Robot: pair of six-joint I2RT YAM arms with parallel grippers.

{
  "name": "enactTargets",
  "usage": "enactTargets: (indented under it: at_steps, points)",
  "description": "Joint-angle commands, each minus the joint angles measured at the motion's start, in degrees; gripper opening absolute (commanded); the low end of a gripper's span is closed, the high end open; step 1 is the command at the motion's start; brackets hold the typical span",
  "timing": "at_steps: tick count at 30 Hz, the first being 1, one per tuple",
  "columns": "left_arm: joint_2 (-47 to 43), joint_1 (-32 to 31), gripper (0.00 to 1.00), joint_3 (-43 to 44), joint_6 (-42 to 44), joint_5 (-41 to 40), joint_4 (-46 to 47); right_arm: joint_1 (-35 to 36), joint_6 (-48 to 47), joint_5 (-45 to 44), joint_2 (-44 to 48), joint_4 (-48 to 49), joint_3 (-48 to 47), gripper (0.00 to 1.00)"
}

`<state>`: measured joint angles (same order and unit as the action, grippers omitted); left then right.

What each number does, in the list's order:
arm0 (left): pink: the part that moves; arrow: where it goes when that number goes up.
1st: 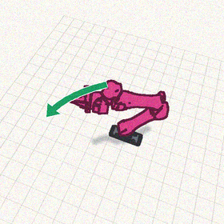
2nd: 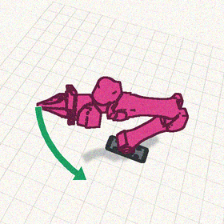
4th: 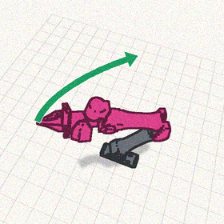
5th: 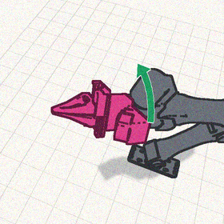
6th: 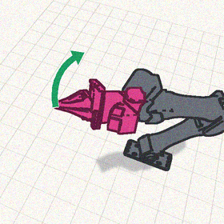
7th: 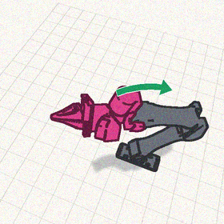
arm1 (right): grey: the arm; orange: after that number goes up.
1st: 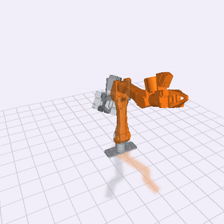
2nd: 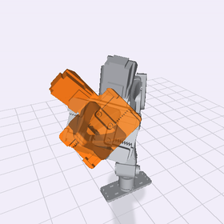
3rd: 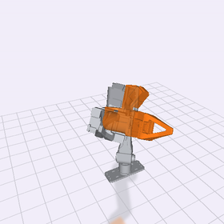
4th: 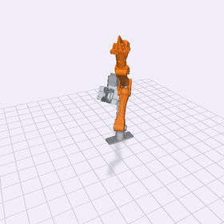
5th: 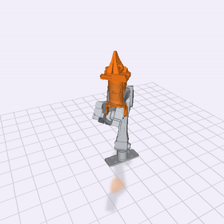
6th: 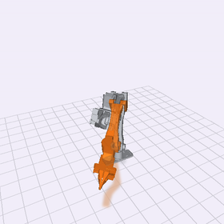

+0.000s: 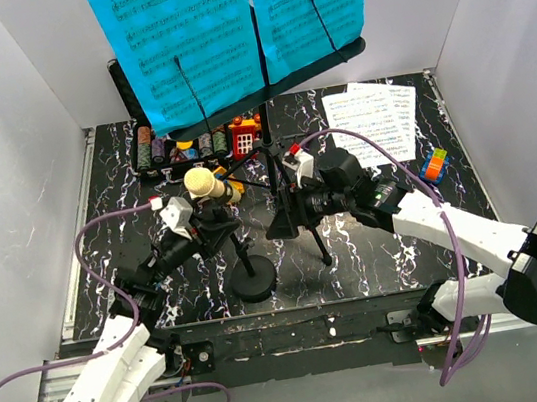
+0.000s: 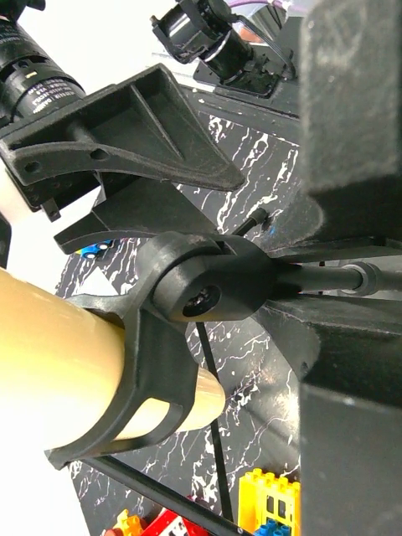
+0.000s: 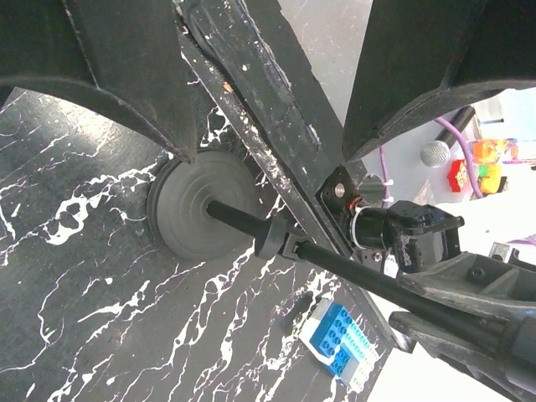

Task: Pack up the instrument practice props
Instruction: Place the microphone stand with the microphone at the center of the board.

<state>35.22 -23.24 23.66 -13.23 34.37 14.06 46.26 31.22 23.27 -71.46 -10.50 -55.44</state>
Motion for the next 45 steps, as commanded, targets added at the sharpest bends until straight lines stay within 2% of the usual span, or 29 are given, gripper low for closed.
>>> enactTargets:
  at_steps: [1,6,12,16,22,26,29,34,36,41,45]
  points:
    - [1.6,-0.4,0.0,5.9,4.5,2.0,5.1,0.1,-2.0,-1.1,1.1,3.6,-2.2,0.78]
    - [2.1,-0.4,0.0,7.5,8.7,0.6,4.6,0.2,-3.4,-3.9,4.4,3.9,0.0,0.78]
    - [6.9,-0.4,0.0,6.8,6.8,0.4,13.4,0.2,-5.0,-7.2,6.9,2.6,0.5,0.78]
    - [9.7,-0.6,0.0,3.7,5.3,-2.5,21.2,0.2,-6.3,-9.1,7.9,0.9,0.2,0.79]
    - [12.7,-1.1,0.0,2.4,6.4,-3.0,22.8,0.2,-8.5,-11.9,10.8,-1.4,1.5,0.79]
    - [14.1,-1.5,0.01,3.6,8.8,-1.7,18.9,0.2,-8.8,-12.6,11.3,-1.2,2.4,0.79]
    - [14.3,-2.1,0.09,4.6,10.3,-1.4,15.4,0.2,-8.9,-12.8,11.3,-1.2,2.7,0.79]
    - [13.8,-3.3,0.39,4.1,10.5,-2.8,12.2,0.2,-9.6,-13.6,11.7,-1.6,3.1,0.8]
    - [13.6,-3.7,0.48,4.1,9.6,-3.3,11.0,0.2,-9.8,-13.8,11.7,-1.9,3.2,0.8]
    - [11.5,-3.9,0.55,3.8,7.4,-4.4,7.4,0.1,-8.6,-13.5,11.3,-1.5,3.2,0.81]
    - [9.6,-4.0,0.57,4.0,5.5,-5.4,3.4,0.1,-6.2,-13.0,9.7,-1.5,2.4,0.81]
